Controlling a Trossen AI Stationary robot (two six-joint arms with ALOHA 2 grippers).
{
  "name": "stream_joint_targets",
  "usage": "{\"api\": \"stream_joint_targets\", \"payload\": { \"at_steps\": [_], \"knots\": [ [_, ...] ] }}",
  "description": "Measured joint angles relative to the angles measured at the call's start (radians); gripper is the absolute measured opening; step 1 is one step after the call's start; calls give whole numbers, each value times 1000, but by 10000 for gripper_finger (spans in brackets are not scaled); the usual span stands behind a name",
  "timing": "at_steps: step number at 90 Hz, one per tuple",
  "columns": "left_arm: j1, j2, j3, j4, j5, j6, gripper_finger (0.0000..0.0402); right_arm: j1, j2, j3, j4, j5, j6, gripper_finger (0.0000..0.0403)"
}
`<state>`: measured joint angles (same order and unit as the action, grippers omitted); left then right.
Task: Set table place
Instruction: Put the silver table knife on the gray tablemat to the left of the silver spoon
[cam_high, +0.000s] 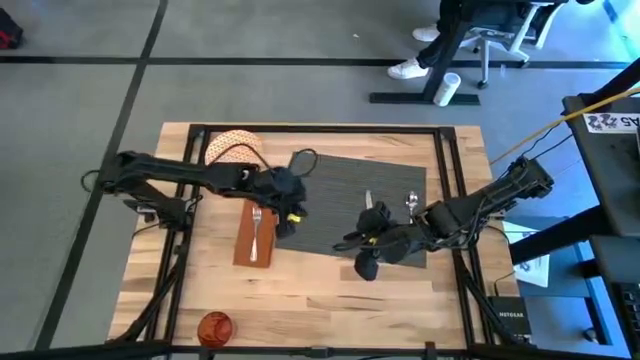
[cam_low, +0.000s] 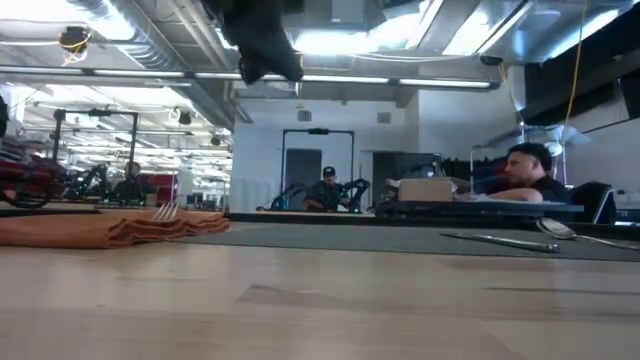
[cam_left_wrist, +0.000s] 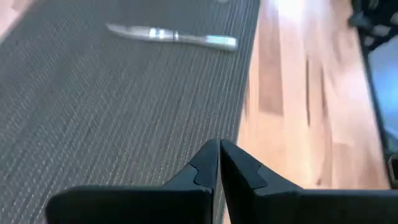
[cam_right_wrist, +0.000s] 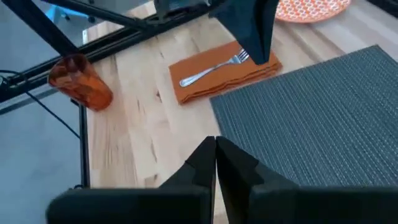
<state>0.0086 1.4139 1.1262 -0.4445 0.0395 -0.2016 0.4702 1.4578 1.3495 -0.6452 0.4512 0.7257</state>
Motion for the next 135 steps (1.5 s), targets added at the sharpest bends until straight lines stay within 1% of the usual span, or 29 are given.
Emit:
{"api": "stream_joint_targets", "payload": {
  "at_steps": [6, 13, 25, 33, 43, 57, 67, 74, 87, 99, 109, 123, 135],
  "knots": [
    [1, -42, -47, 47, -1, -26, 0, 0, 0, 0, 0, 0, 0, 0],
    [5, -72, -109, 60, -2, -54, 0, -3, 0, 0, -6, 1, 1, 0],
    [6, -89, -216, 66, -2, -118, 0, -31, 0, 0, -19, 0, 11, 0],
    [6, -86, -275, 101, -2, -148, 0, -69, 0, 0, -74, -6, 72, 0],
    [6, -82, -332, 229, -2, -204, 0, -124, 10, 0, -172, -23, 134, 0],
    [27, -81, -401, 385, -3, -285, 0, -188, 38, 0, -243, -45, 132, 0],
    [49, -81, -432, 412, -20, -318, 0, -223, 82, -4, -301, -52, 128, 0],
    [61, -80, -455, 438, -25, -325, 0, -235, 109, -38, -304, -62, 127, 0],
    [83, -80, -477, 472, -53, -326, 0, -249, 148, -140, -216, -150, 150, 0],
    [93, -70, -483, 505, -94, -316, 0, -249, 150, -216, -134, -153, 218, 0],
    [93, -25, -483, 545, -101, -300, 0, -264, 150, -255, -115, -147, 269, 0],
    [89, 57, -483, 624, -88, -338, 0, -292, 150, -283, -106, -147, 275, 0],
    [90, 96, -482, 641, -88, -361, 0, -321, 150, -291, -101, -144, 280, 0]
  ]
}}
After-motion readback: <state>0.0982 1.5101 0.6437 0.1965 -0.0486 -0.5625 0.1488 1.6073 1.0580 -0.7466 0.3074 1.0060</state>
